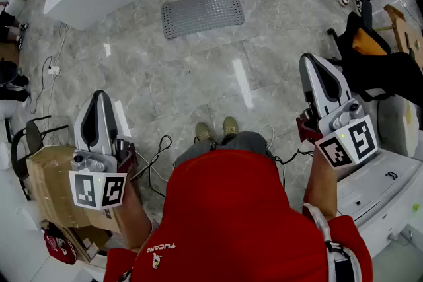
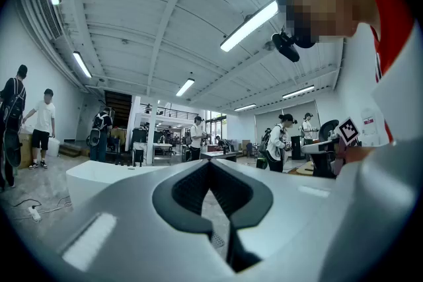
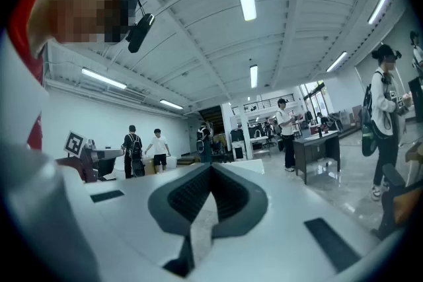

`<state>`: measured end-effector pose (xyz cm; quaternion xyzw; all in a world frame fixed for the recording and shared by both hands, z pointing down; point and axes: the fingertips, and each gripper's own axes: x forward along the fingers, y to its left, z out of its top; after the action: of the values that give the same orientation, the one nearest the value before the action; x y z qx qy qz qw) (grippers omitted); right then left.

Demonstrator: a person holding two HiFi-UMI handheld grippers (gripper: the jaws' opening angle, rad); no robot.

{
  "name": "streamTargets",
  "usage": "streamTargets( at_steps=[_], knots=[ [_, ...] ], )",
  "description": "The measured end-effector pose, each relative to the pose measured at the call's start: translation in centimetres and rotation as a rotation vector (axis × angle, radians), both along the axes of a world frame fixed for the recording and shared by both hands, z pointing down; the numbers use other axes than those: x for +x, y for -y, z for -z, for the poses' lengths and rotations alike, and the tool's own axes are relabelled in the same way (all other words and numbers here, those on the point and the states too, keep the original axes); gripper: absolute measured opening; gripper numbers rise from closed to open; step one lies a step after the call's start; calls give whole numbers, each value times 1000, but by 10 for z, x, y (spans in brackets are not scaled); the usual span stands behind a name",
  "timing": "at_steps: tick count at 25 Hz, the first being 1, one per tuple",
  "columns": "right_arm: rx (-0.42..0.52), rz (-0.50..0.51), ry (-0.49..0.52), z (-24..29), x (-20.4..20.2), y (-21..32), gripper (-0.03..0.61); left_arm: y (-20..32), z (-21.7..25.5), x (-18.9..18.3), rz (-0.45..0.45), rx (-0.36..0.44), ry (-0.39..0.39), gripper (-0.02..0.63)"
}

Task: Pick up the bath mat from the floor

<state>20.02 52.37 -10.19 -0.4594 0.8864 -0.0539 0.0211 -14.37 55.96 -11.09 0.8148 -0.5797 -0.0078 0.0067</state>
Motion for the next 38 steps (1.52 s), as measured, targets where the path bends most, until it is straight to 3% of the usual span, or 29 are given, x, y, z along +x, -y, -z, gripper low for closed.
streamTargets(
  at_steps=[16,30,38],
  knots=[
    [14,17,0,-3,12,15,2,9,-2,10,31,-7,11,5],
    [-5,17,-22,-12,60,42,2,34,1,29,86,4,29,5],
    [0,25,-26,-17,61,57,2,50,0,25,98,15,40,5]
  ],
)
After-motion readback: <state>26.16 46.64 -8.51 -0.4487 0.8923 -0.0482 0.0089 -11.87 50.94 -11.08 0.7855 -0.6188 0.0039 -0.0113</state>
